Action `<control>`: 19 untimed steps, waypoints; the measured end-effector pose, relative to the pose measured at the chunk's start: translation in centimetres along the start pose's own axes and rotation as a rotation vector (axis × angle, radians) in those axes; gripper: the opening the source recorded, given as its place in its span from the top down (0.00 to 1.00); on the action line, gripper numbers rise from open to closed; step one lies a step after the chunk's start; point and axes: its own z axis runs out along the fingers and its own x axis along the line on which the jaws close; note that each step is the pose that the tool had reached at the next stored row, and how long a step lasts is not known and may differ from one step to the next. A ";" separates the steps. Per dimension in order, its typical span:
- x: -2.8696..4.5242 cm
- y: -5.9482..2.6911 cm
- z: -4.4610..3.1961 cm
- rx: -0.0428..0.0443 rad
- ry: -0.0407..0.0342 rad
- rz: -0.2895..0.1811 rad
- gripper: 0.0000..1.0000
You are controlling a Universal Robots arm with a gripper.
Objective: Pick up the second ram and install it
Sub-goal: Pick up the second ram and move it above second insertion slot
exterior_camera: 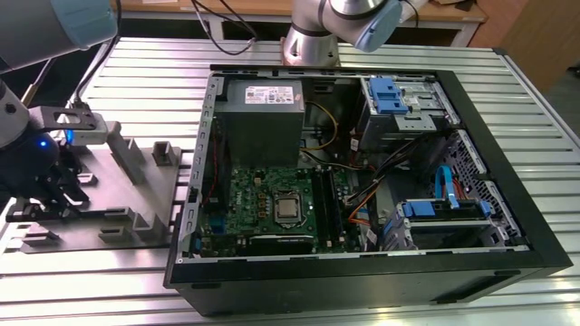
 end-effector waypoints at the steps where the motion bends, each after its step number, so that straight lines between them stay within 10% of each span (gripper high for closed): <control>1: 0.00 0.00 0.12 0.0007 -0.0006 0.000 0.64; 19: 0.01 0.98 1.92 0.0016 -0.0045 -0.004 0.64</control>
